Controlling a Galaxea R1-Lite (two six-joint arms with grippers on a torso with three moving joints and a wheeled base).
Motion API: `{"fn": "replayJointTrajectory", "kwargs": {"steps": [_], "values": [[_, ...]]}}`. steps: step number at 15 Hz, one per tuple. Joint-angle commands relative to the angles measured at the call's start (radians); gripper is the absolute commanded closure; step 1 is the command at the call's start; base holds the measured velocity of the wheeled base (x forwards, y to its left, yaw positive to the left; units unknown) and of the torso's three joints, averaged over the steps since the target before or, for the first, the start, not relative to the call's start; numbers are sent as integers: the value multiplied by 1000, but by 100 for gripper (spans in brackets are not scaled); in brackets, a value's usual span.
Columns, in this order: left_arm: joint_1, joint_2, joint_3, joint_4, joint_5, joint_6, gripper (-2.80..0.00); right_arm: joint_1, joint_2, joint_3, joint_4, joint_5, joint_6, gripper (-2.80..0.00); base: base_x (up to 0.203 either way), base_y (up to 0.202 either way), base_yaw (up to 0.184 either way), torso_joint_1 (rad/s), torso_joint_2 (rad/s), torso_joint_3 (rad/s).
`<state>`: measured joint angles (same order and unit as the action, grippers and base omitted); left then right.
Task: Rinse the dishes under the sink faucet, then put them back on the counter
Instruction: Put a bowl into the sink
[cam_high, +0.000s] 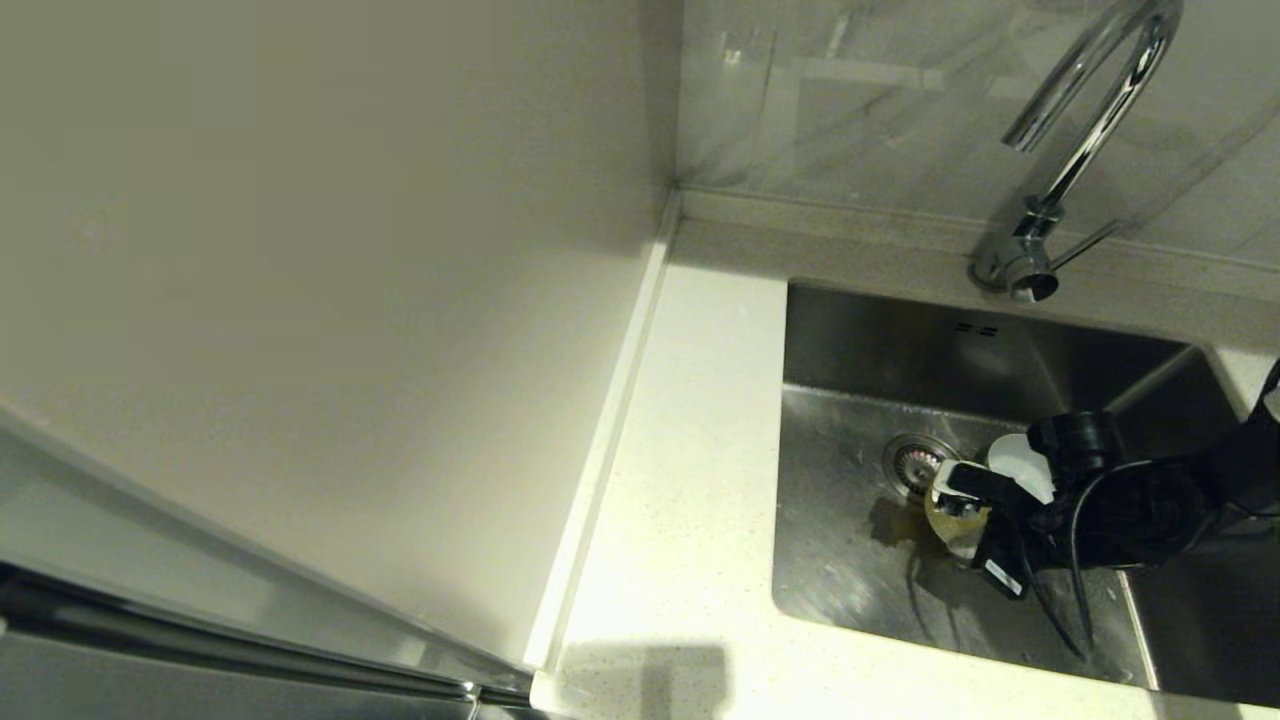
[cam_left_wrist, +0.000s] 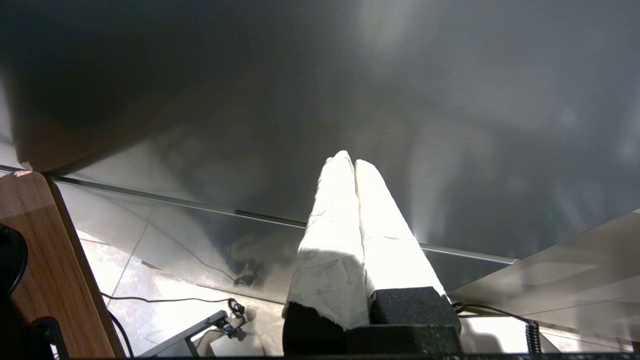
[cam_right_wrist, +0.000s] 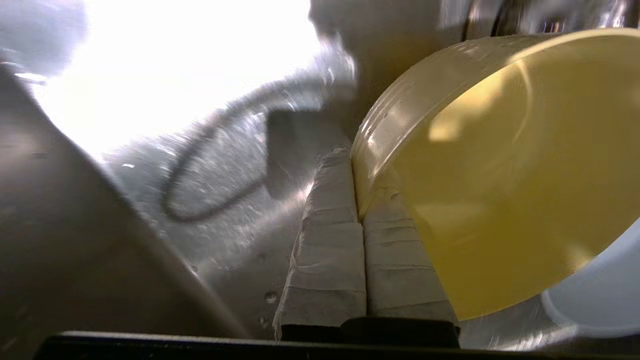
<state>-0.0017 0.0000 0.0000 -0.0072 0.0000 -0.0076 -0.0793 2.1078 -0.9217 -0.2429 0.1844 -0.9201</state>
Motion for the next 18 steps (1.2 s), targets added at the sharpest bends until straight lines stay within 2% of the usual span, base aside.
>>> {"fn": "replayJointTrajectory", "kwargs": {"steps": [1, 3, 5, 9, 12, 18], "values": [[0, 0, 3, 0, 0, 0, 0, 5, 38, -25, -14, -67, 28, 0, 0, 0, 0, 0, 0, 0], [0, 0, 3, 0, 0, 0, 0, 7, 52, -46, -63, -112, 52, 0, 0, 0, 0, 0, 0, 0], [0, 0, 3, 0, 0, 0, 0, 7, 63, -57, -110, -125, 77, 0, 0, 0, 0, 0, 0, 0], [0, 0, 3, 0, 0, 0, 0, 6, 84, -55, -209, -168, 85, 0, 0, 0, 0, 0, 0, 0], [0, 0, 3, 0, 0, 0, 0, 25, 83, -66, -211, -186, 141, 0, 0, 0, 0, 0, 0, 0], [0, 0, 3, 0, 0, 0, 0, 41, 60, -60, -210, -214, 156, 0, 0, 0, 0, 0, 0, 0]]}}
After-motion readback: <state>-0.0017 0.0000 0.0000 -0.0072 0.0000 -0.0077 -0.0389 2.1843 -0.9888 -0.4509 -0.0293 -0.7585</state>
